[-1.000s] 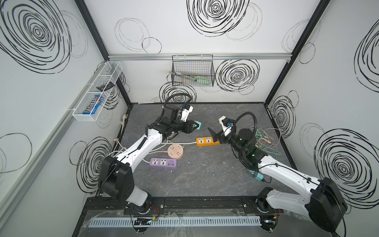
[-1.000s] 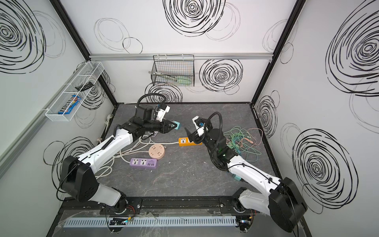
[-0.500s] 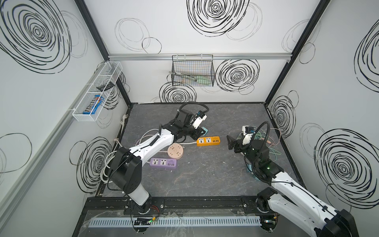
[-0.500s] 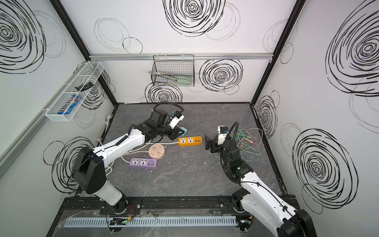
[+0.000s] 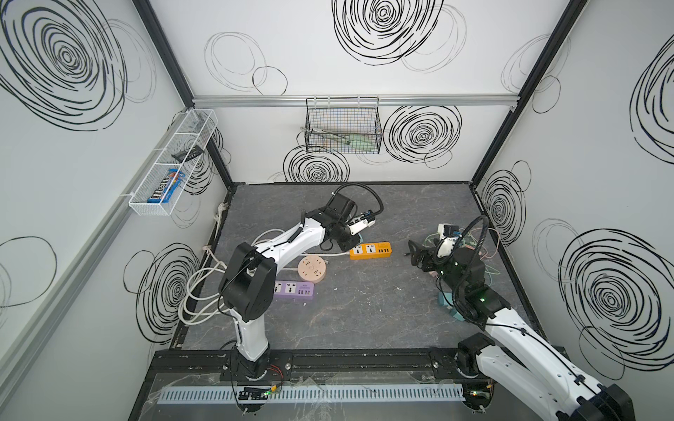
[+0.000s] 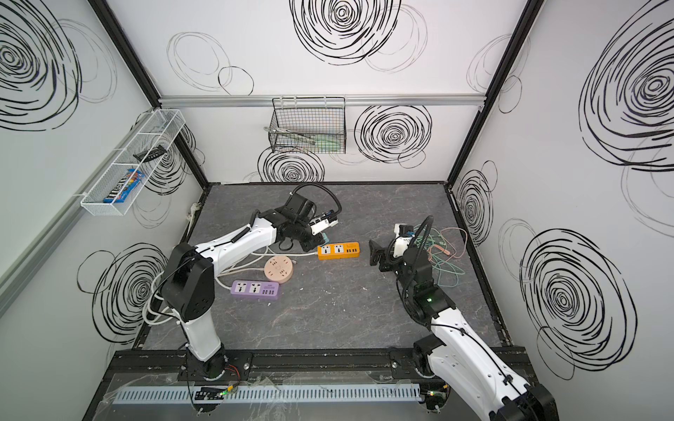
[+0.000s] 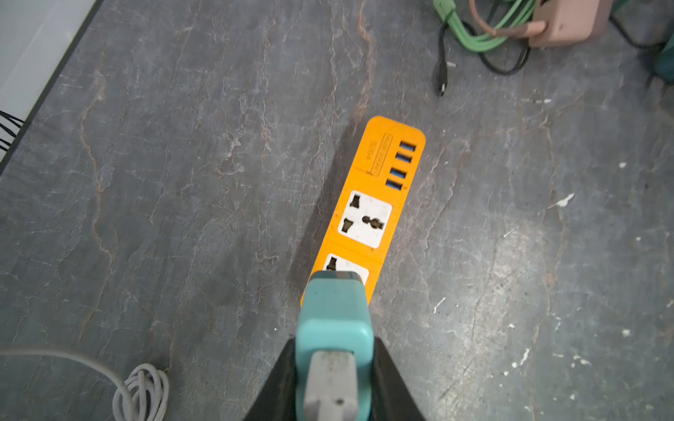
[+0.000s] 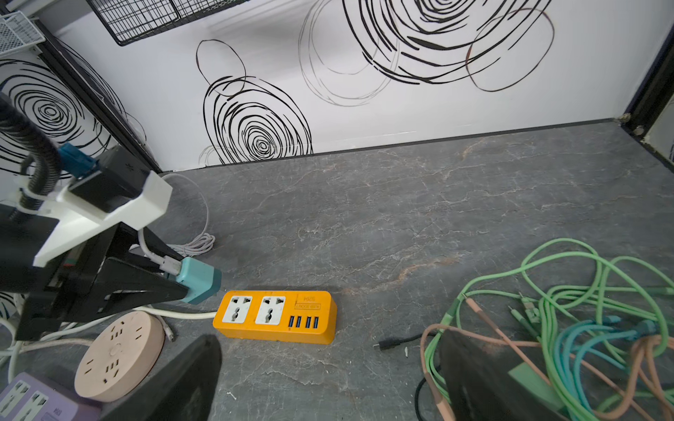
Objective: Insert the plug
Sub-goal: 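Lower the teal charger with the left gripper into the yellow strip's socket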
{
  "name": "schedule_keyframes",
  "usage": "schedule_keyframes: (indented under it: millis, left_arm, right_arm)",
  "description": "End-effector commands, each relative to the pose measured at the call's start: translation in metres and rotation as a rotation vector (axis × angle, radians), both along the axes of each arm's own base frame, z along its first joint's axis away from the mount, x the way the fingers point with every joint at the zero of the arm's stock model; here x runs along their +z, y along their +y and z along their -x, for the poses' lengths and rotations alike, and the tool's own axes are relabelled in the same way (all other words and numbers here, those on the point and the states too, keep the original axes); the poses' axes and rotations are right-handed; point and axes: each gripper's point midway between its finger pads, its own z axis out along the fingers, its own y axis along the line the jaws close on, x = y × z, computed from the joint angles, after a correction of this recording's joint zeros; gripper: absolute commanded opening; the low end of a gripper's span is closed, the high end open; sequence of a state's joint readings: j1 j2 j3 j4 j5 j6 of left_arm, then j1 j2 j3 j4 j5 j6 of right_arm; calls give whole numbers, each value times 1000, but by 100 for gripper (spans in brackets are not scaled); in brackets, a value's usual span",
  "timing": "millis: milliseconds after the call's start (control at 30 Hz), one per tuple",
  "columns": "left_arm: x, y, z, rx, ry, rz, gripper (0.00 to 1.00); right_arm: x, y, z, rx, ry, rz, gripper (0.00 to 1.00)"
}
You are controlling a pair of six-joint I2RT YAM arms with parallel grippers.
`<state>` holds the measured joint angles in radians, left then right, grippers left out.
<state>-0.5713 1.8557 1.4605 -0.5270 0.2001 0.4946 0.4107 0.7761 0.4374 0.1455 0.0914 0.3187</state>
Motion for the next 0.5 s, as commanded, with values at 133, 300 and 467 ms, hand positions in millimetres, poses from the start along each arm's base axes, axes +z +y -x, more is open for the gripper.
schedule_keyframes:
  millis: [133, 300, 467]
  left_arm:
    - [-10, 2, -11, -122, -19, -94, 0]
    - [-19, -6, -5, -185, 31, -92, 0]
    - [-30, -4, -8, -206, 38, -138, 0]
  right_arm:
    - [7, 2, 1, 13, 4, -26, 97]
    - [6, 2, 0, 11, 6, -24, 97]
    - [4, 2, -1, 12, 17, -18, 97]
